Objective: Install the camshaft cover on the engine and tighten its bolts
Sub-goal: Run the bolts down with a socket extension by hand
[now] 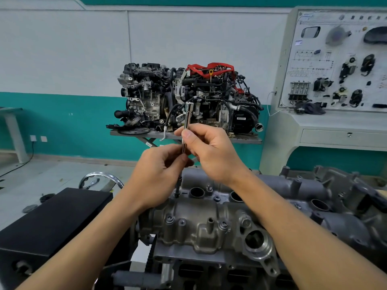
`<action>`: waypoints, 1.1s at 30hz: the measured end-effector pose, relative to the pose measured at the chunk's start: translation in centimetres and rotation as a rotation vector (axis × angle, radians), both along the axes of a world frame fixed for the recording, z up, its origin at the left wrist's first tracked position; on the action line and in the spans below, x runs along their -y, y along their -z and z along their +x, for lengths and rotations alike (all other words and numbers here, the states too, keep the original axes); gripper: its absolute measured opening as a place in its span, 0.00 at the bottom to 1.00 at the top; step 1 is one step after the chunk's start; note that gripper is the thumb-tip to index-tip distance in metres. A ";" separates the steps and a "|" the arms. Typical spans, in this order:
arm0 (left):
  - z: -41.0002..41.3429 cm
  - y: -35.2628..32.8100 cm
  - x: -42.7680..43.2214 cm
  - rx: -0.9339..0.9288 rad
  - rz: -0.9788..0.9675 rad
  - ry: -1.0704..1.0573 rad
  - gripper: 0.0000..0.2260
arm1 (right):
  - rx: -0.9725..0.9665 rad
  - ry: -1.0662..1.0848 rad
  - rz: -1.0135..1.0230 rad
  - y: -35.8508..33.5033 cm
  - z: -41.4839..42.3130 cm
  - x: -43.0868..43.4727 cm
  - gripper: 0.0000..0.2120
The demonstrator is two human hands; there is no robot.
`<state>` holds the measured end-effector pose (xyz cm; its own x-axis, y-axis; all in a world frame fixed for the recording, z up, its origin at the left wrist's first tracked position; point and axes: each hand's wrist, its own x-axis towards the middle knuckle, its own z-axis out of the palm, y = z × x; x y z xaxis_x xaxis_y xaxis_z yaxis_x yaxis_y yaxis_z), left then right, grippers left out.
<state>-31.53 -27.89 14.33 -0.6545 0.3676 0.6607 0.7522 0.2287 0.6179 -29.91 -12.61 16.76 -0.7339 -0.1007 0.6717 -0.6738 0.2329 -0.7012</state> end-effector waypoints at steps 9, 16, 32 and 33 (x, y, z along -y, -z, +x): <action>0.0 0.1 0.2 -0.021 0.113 -0.077 0.05 | -0.036 0.059 -0.053 0.0 -0.4 0.6 0.08; 0.1 -0.2 0.1 0.011 -0.015 0.025 0.10 | -0.009 -0.031 -0.057 0.3 -0.2 -0.1 0.12; -0.5 0.1 0.1 0.054 0.068 0.001 0.12 | 0.010 -0.003 -0.045 -0.1 -0.2 0.6 0.06; -0.4 0.1 0.1 0.068 0.085 0.001 0.12 | 0.012 0.015 -0.051 -0.1 -0.1 0.7 0.05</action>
<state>-31.92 -27.98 14.23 -0.6983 0.3130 0.6438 0.7084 0.1729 0.6843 -30.06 -13.28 16.90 -0.7428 -0.0555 0.6672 -0.6622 0.2072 -0.7201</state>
